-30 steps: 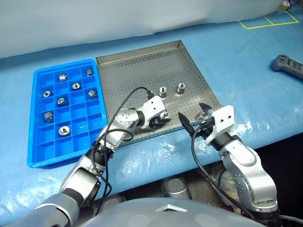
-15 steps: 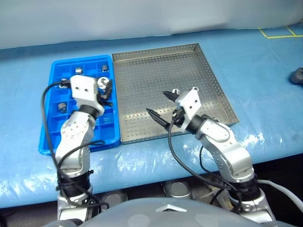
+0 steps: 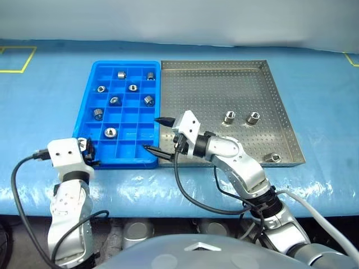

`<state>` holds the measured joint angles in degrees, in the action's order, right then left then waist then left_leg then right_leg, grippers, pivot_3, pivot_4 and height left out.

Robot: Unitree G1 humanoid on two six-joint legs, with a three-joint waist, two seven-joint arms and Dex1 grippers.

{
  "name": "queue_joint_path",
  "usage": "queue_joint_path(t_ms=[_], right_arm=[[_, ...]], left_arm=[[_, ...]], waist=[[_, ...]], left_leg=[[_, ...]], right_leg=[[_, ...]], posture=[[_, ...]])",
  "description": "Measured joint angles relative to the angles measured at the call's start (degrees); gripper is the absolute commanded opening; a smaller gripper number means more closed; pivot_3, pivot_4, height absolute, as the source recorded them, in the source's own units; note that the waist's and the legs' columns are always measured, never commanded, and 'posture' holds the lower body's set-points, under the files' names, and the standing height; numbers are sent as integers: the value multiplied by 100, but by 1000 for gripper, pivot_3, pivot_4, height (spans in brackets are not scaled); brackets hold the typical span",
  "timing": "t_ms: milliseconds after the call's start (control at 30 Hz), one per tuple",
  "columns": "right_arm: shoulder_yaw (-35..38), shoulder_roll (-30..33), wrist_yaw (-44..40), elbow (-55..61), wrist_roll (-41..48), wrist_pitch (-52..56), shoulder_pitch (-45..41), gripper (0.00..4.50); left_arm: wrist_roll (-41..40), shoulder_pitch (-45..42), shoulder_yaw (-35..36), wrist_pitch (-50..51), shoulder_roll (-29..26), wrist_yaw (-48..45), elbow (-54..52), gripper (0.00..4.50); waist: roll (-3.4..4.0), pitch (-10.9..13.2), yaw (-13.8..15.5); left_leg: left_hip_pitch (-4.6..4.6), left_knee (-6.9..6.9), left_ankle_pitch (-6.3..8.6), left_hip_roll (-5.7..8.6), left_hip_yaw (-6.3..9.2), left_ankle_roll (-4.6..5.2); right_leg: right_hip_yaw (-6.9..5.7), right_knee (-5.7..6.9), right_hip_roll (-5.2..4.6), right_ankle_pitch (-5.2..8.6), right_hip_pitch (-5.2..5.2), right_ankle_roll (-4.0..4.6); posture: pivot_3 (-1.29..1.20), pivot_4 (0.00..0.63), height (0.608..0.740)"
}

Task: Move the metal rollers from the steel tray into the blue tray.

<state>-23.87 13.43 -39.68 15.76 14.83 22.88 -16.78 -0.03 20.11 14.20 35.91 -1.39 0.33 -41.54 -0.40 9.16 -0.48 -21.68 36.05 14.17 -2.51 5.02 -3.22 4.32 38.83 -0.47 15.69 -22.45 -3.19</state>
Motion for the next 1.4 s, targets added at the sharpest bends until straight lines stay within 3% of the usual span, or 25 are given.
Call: queue_joint_path(t_ms=[67, 333, 367, 500, 667, 867, 1067, 1367, 1400], right_arm=[[-9, -16, -30, -13, -1, -15, -4, 4500], [87, -14, 57, -3, -20, -13, 35, 4500], [129, -23, 130, 14, -21, 0, 59, 4500], [455, -181, 913, 81, -258, 178, 220, 4500], [1205, -852, 2873, -283, -1115, 631, 75, 4500], [1817, -1326, 4238, -621, -1648, 871, 28, 4500], [2177, -1810, 5134, -991, -1925, 1056, 28, 4500], [2537, -1882, 5501, -1531, -1783, 1068, -85, 4500], [2602, -1913, 5509, -1617, -1738, 1067, -140, 4314]], left_arm=[[12, 57, -18, 11, 46, 94, -53, 1683], [-152, -254, -35, 87, 98, 92, -55, 4333], [-213, -339, -73, 44, 97, 60, -52, 4459], [-407, -729, -408, -451, 62, -229, -12, 4459], [-498, -1024, -1107, -1071, -183, -752, 384, 4459], [-672, -1112, -1858, -1692, -629, -1648, 1027, 4459], [-746, -1247, -2195, -1950, -744, -1999, 1268, 4459], [-1010, -1234, -2321, -1990, -840, -2291, 1312, 4459], [-1019, -1224, -2350, -1990, -855, -2307, 1312, 4491]], waist=[[1, -1, 1], [2, -1, -11], [1, -1, -7], [2, -2, -29], [6, -4, -104], [8, -4, -224], [13, -4, -377], [15, -4, -458], [16, -3, -461]], left_leg=[[1, 0, 0, -1, 1, 0], [-1, -3, -1, -2, 4, -1], [-2, -3, -1, -2, 4, -2], [-2, -2, -3, 0, 0, -6], [-3, -8, -7, -2, -1, -14], [-10, -18, -6, -2, -6, -11], [-11, -17, -5, -2, -7, -10], [-10, -16, -4, -2, -7, -7], [-10, -16, -4, -2, -7, -7]], right_leg=[[-1, 0, 1, 0, 1, 0], [-5, 0, 2, -2, 0, 8], [-6, 0, 2, -2, 0, 7], [-1, -1, -1, -3, -1, 8], [2, 4, 2, -4, -7, 11], [7, 1, 1, -1, -17, 17], [9, 3, 1, -1, -19, 17], [10, 5, 3, 0, -19, 17], [11, 5, 3, 0, -19, 17]], posture=[[144, 150, 740], [109, 150, 740], [84, 150, 740], [50, 150, 740], [-5, 150, 740], [-42, 150, 740], [-59, 150, 740], [-55, 150, 740], [-55, 150, 740]])
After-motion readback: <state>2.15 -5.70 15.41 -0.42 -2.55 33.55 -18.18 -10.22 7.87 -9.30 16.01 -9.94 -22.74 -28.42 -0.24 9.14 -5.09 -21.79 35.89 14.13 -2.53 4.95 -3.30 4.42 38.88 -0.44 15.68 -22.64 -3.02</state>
